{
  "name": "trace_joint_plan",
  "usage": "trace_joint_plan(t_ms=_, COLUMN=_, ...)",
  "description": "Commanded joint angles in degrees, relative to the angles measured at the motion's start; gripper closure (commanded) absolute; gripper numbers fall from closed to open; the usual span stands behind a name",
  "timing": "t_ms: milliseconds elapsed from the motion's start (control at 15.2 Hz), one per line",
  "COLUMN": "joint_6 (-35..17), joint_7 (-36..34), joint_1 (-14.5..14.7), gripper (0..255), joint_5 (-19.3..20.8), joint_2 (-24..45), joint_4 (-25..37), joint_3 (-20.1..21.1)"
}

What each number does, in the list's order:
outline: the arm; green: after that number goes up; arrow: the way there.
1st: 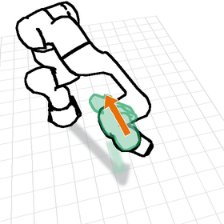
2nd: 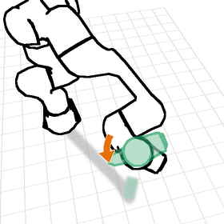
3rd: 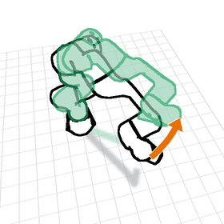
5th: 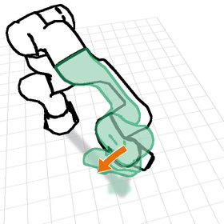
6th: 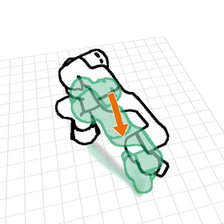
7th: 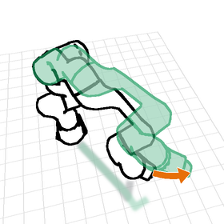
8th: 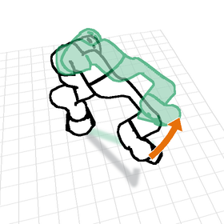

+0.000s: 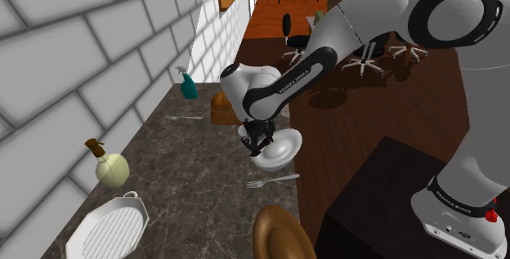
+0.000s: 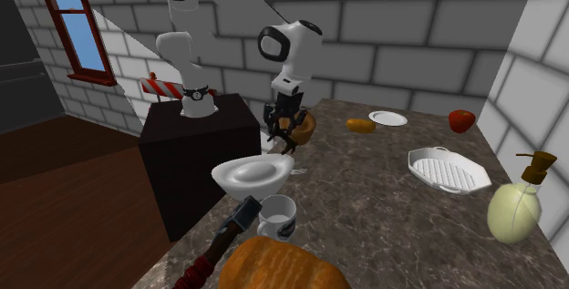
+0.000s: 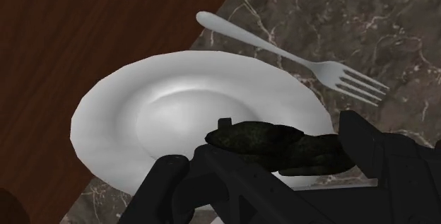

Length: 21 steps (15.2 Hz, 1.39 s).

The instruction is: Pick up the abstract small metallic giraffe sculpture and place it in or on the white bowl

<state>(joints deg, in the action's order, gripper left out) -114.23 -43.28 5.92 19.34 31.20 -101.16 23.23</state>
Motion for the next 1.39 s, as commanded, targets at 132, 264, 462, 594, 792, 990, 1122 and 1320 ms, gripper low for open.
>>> trace_joint_plan(t_ms=132, joint_6=-1.91, joint_7=4.64, joint_1=-4.24, gripper=255, joint_5=0.12, joint_2=-2.42, joint_4=-3.44, joint_3=-1.21)
trace_joint_plan(t_ms=264, joint_6=-2.85, joint_7=6.86, joint_1=-6.23, gripper=255, joint_5=0.18, joint_2=-3.63, joint_4=-5.14, joint_3=-1.83)
trace_joint_plan(t_ms=462, joint_6=-4.13, joint_7=8.60, joint_1=-7.82, gripper=255, joint_5=0.50, joint_2=-4.04, joint_4=-6.47, joint_3=-2.55)
trace_joint_plan(t_ms=594, joint_6=-5.20, joint_7=8.18, joint_1=-7.65, gripper=255, joint_5=1.01, joint_2=-3.02, joint_4=-6.62, joint_3=-2.82)
trace_joint_plan(t_ms=792, joint_6=-6.77, joint_7=7.55, joint_1=-7.37, gripper=255, joint_5=1.78, joint_2=-1.44, joint_4=-6.75, joint_3=-3.25)
trace_joint_plan(t_ms=990, joint_6=-8.29, joint_7=6.92, joint_1=-7.07, gripper=255, joint_5=2.56, joint_2=0.20, joint_4=-6.76, joint_3=-3.71)
trace_joint_plan(t_ms=1122, joint_6=-9.28, joint_7=6.51, joint_1=-6.85, gripper=255, joint_5=3.08, joint_2=1.32, joint_4=-6.71, joint_3=-4.03)
trace_joint_plan(t_ms=1320, joint_6=-10.86, joint_7=5.84, joint_1=-6.48, gripper=255, joint_5=3.93, joint_2=3.23, joint_4=-6.51, joint_3=-4.59)
